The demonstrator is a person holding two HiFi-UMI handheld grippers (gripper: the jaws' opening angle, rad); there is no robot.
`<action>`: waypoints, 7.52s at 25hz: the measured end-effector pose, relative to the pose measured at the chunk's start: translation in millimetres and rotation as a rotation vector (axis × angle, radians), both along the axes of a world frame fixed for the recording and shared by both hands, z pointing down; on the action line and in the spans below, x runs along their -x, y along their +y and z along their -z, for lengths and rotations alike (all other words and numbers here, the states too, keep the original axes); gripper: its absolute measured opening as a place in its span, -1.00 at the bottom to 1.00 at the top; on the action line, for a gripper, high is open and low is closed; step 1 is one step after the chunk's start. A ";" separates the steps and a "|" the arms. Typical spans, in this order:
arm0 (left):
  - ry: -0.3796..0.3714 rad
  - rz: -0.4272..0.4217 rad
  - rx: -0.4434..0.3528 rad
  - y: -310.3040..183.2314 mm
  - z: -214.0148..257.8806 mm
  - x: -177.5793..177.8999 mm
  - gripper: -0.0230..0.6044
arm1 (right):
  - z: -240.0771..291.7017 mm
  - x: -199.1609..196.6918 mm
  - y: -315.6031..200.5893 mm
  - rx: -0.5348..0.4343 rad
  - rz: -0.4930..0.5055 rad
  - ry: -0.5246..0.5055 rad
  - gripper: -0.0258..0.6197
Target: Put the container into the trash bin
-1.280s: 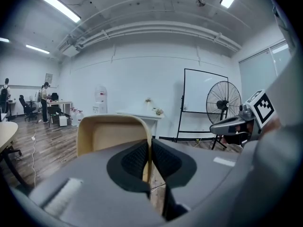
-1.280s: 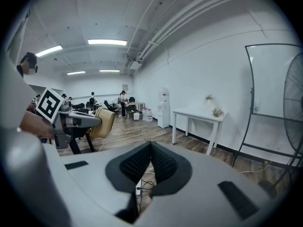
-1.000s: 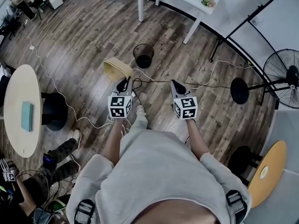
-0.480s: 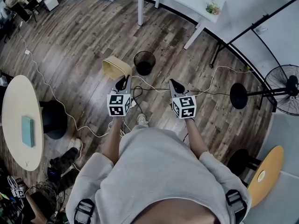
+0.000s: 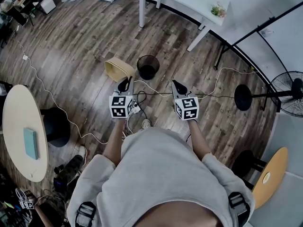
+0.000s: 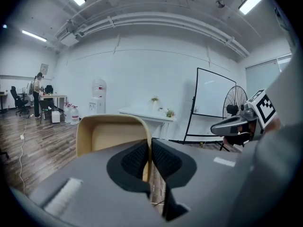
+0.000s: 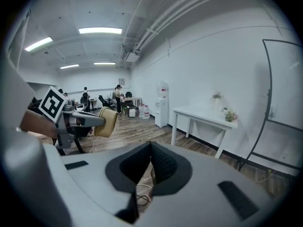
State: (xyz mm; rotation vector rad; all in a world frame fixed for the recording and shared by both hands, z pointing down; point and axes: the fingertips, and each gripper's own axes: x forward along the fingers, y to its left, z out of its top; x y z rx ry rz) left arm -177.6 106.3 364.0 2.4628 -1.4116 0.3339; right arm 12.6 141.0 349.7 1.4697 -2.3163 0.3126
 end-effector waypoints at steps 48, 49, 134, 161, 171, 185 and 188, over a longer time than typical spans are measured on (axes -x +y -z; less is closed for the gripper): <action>-0.105 0.096 0.120 -206.8 -20.8 -78.5 -0.82 | -38.2 -78.4 -239.8 0.120 0.129 -0.087 -0.88; -0.107 0.104 0.124 -212.3 -21.1 -80.0 -0.82 | -38.2 -80.2 -246.3 0.122 0.135 -0.090 -0.88; -0.098 -0.023 0.404 -252.5 -302.6 -101.3 -0.82 | -286.2 -15.7 -294.3 0.387 0.261 -0.111 -0.88; -0.070 -0.109 0.453 -251.4 -415.2 -140.2 -0.82 | -401.4 -34.3 -285.8 0.455 0.256 -0.085 -0.88; -0.065 -0.158 0.500 -259.3 -454.7 -161.0 -0.82 | -417.7 -46.4 -280.9 0.486 0.229 -0.083 -0.87; -0.084 -0.211 0.597 -272.9 -521.5 -194.3 -0.82 | -430.8 -62.6 -284.5 0.507 0.189 -0.093 -0.88; -0.098 -0.220 0.627 -267.8 -538.7 -198.8 -0.82 | -434.1 -66.9 -281.7 0.514 0.187 -0.093 -0.88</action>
